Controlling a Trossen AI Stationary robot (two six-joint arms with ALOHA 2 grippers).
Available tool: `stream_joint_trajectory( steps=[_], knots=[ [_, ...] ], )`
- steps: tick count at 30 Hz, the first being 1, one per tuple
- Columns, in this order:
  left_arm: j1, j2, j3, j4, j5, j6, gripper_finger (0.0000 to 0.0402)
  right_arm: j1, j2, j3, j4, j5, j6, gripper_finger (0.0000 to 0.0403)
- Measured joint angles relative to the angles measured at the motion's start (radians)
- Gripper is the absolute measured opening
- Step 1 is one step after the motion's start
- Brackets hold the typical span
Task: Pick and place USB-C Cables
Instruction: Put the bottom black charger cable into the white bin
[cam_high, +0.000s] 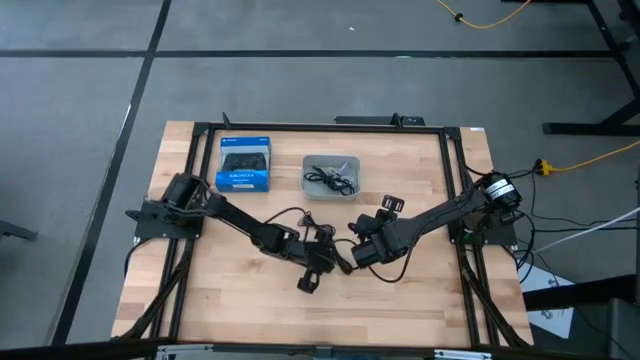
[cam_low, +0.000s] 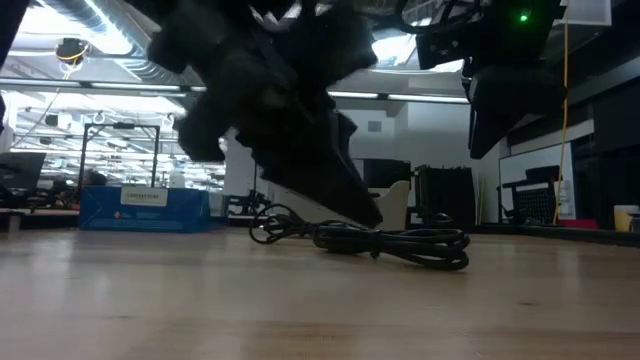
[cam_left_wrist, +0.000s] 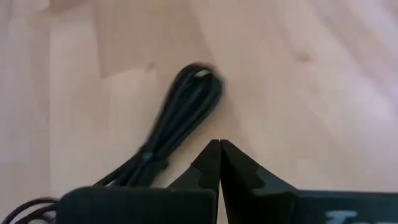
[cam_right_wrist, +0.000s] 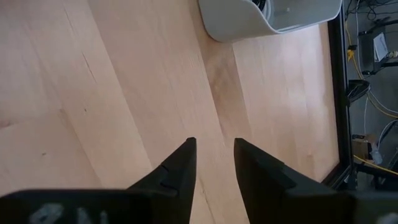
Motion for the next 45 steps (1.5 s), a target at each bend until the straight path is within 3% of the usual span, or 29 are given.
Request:
stream_joint_trajectory(
  steps=[15, 19, 25, 30, 36, 45],
  knots=[
    [0.075, 0.047, 0.000, 0.060, 0.044, 0.008, 0.0000, 0.000, 0.000, 0.000, -0.006, 0.001, 0.000, 0.0113],
    [0.115, 0.052, 0.000, 0.086, 0.007, 0.005, 0.0000, 0.000, 0.000, 0.000, -0.006, 0.001, 0.000, 0.0113],
    [0.149, 0.053, 0.000, 0.152, -0.160, -0.093, 0.0000, 0.000, 0.000, 0.000, -0.006, 0.004, 0.001, 0.0113],
    [0.127, 0.044, 0.000, 0.142, -0.165, -0.073, 0.0000, 0.000, 0.000, 0.000, -0.006, 0.004, -0.001, 0.0113],
    [0.087, -0.083, 0.001, -0.130, -0.348, -0.074, 0.0000, 0.003, -0.001, 0.003, -0.021, 0.015, 0.005, 0.0113],
    [0.043, -0.310, 0.003, -0.596, -0.282, -0.089, 0.0000, 0.018, -0.003, 0.020, 0.036, 0.026, 0.003, 0.0113]
  ],
)
